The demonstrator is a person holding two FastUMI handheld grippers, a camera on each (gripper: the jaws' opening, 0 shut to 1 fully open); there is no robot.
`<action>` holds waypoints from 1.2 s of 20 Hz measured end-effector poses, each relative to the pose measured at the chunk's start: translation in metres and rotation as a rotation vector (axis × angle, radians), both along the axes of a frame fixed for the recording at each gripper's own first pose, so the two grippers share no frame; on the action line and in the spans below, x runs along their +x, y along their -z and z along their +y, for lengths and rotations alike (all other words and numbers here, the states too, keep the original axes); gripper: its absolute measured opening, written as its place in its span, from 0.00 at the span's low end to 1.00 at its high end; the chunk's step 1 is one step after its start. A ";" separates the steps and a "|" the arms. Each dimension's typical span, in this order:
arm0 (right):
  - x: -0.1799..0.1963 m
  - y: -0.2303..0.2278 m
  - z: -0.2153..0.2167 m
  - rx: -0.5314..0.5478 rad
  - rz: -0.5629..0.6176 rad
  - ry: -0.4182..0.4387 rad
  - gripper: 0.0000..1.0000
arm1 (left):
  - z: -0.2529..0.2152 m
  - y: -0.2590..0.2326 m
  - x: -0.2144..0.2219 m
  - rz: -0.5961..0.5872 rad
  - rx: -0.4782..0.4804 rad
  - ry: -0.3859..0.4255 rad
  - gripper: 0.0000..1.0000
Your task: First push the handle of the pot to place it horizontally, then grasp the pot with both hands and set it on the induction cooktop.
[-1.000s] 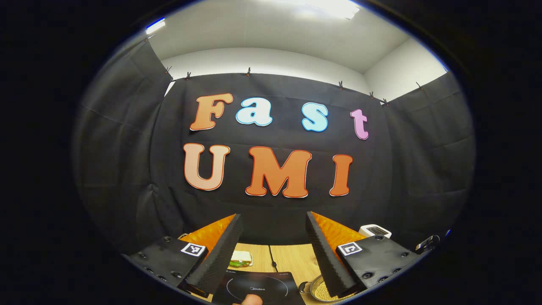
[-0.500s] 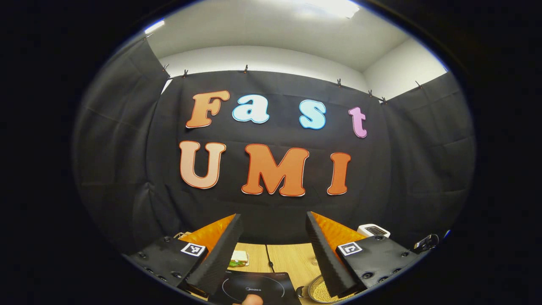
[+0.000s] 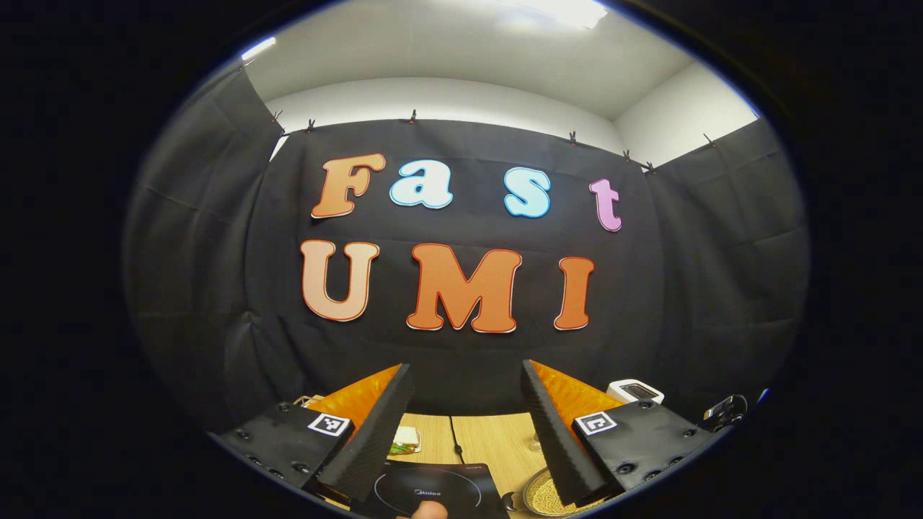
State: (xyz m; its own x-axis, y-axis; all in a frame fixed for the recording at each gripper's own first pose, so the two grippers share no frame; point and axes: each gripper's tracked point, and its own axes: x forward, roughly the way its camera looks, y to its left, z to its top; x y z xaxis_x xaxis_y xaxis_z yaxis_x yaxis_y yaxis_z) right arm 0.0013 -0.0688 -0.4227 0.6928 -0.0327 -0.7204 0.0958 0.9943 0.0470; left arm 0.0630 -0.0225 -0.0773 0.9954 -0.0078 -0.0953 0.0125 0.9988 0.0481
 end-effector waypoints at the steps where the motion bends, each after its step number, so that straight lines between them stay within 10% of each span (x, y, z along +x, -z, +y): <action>1: 0.002 0.000 0.000 0.001 0.001 -0.001 0.00 | 0.001 0.000 0.000 0.000 0.000 -0.002 0.99; 24: 0.018 0.010 -0.013 0.001 0.028 0.030 0.01 | -0.005 0.087 -0.043 0.103 -0.001 0.000 0.98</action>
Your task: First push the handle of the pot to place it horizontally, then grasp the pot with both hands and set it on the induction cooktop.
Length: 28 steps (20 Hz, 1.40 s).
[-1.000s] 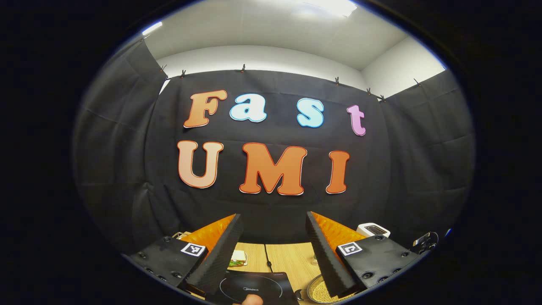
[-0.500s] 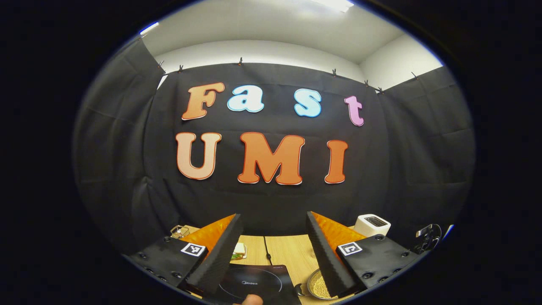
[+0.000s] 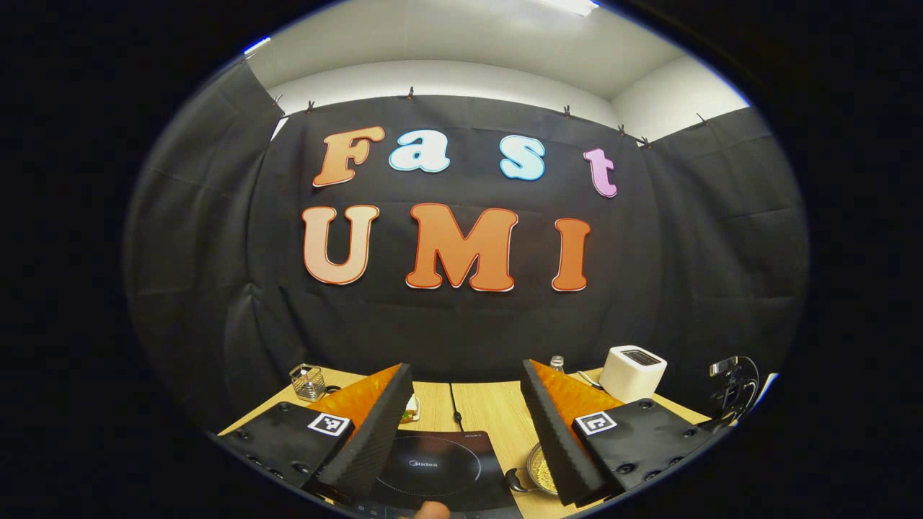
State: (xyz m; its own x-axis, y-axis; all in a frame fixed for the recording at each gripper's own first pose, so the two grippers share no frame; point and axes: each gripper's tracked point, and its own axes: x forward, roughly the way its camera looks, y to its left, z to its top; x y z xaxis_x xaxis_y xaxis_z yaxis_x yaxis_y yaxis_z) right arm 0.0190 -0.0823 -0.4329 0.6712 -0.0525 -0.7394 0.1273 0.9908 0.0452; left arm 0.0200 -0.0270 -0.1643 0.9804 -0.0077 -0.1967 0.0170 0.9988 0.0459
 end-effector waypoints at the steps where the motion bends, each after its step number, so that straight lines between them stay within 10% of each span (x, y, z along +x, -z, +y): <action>1: -0.001 -0.003 0.002 0.010 -0.001 0.002 0.01 | -0.001 0.005 -0.002 0.006 -0.006 0.001 0.98; 28: 0.008 -0.034 -0.005 0.037 -0.088 0.020 0.01 | -0.054 0.176 -0.037 0.293 -0.129 0.047 0.97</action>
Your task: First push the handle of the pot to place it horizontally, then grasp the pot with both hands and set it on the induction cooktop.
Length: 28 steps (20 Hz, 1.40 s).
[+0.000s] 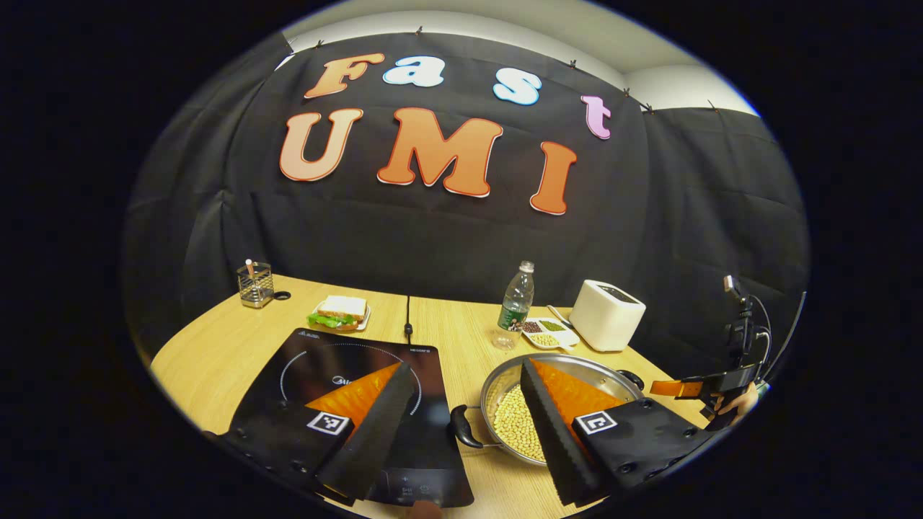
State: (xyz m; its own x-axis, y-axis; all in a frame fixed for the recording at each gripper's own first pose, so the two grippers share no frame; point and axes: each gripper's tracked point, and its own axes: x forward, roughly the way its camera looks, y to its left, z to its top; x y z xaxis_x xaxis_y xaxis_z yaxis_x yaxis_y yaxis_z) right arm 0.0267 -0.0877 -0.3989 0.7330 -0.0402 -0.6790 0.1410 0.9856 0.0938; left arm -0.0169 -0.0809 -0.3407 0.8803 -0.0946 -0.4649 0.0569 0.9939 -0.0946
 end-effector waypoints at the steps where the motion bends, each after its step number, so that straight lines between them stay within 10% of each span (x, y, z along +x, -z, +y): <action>1: 0.000 -0.002 0.001 0.004 -0.009 -0.002 0.00 | -0.002 0.009 -0.002 0.018 0.004 0.002 0.97; 12: 0.015 -0.009 0.008 0.007 -0.068 -0.030 0.19 | -0.022 0.091 -0.008 0.192 0.009 0.005 0.99; 19: 0.033 0.010 0.003 -0.023 -0.043 -0.032 0.81 | -0.030 0.124 0.000 0.267 0.006 0.005 0.99; 28: 0.061 0.044 0.014 -0.001 0.007 -0.051 0.94 | -0.018 0.143 0.009 0.314 0.062 -0.027 0.99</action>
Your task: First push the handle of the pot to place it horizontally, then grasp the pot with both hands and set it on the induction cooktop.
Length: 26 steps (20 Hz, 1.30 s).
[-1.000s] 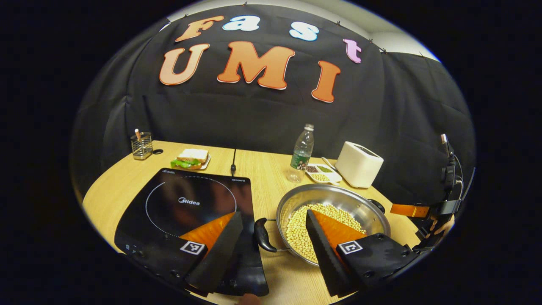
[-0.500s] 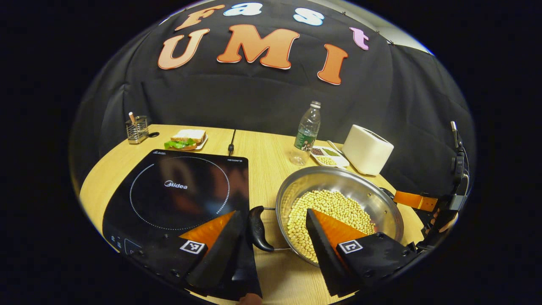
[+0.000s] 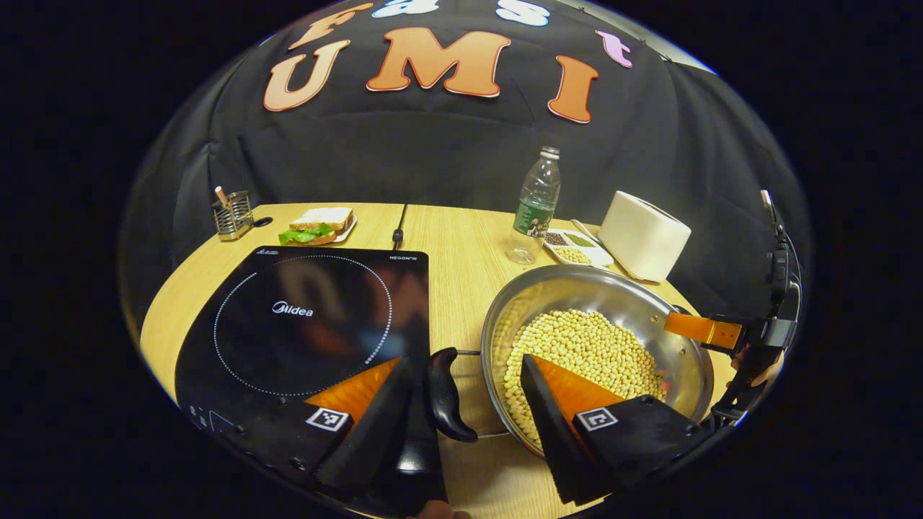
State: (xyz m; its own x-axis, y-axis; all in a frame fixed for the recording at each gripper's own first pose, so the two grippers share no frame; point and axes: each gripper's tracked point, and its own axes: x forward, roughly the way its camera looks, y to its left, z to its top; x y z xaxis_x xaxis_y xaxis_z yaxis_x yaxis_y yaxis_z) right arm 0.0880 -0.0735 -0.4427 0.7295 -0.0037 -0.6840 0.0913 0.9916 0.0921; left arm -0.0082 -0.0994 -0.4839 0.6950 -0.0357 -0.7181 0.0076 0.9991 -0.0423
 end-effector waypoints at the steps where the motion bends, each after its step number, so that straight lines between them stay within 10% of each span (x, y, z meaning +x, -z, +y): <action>1: 0.001 0.005 -0.001 -0.001 0.010 -0.001 0.94 | 0.000 0.000 0.001 0.000 0.000 -0.005 0.99; 6: 0.005 0.015 0.010 0.032 0.023 -0.040 0.91 | 0.000 0.001 0.000 -0.002 0.011 -0.021 0.99; 12: -0.005 0.013 0.008 0.055 0.020 -0.053 0.55 | -0.004 0.003 0.002 0.022 0.030 -0.018 0.99; 18: -0.011 0.013 0.003 0.052 0.017 -0.038 0.57 | -0.011 0.009 0.006 0.037 0.088 -0.005 0.98; 23: -0.016 0.011 -0.008 0.054 0.005 -0.008 0.58 | -0.009 0.012 0.008 0.053 0.097 -0.034 0.66; 26: -0.019 0.011 -0.008 0.052 0.006 0.004 0.58 | -0.009 0.014 0.007 0.092 0.074 -0.041 0.64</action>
State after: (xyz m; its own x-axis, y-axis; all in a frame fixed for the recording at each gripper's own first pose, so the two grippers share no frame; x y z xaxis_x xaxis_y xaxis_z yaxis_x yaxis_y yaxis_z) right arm 0.0686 -0.0817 -0.4542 0.7256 0.0294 -0.6875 0.0957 0.9851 0.1432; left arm -0.0010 -0.1086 -0.4977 0.6262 0.0463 -0.7783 -0.0333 0.9989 0.0327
